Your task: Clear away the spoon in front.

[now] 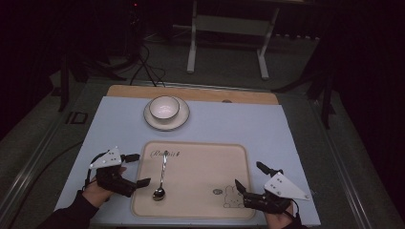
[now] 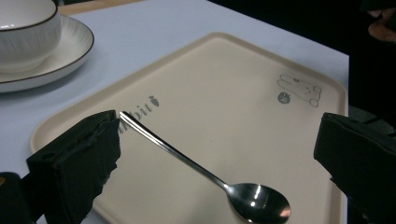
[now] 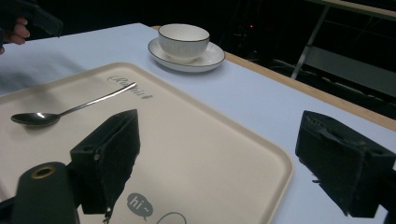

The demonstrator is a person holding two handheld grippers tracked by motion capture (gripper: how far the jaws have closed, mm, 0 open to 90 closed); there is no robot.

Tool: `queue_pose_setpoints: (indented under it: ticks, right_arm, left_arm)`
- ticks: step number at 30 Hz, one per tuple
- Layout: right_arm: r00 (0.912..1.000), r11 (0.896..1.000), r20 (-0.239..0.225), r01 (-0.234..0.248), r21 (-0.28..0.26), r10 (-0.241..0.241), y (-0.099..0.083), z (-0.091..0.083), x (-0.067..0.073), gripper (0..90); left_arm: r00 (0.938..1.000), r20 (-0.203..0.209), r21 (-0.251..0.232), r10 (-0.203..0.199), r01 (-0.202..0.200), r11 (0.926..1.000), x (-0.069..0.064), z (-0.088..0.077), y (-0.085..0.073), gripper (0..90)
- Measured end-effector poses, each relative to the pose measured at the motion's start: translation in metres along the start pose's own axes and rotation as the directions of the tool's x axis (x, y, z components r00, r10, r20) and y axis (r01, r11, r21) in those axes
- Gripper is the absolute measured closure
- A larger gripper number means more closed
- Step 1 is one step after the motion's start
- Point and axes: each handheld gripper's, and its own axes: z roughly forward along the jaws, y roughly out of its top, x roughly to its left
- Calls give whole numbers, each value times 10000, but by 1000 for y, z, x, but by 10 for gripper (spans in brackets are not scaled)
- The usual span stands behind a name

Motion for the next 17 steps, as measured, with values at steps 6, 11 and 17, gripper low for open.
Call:
queue_pose_setpoints:
  ticks: [6, 11, 17]
  right_arm:
    - [9999, 9999, -113, -67, 125, 69, -1, 2, -1, 138]
    - [9999, 9998, -116, -104, 147, 106, -1, 2, -2, 138]
    - [9997, 9996, -140, -175, 200, 177, -2, 3, -2, 138]
  left_arm:
    - [9998, 123, -81, -163, 164, 9998, 2, 3, -2, 10]
    - [9994, 198, -97, -298, 300, 9995, 2, 4, -3, 10]
    - [9992, 151, -151, -367, 369, 9992, 2, 4, -3, 10]
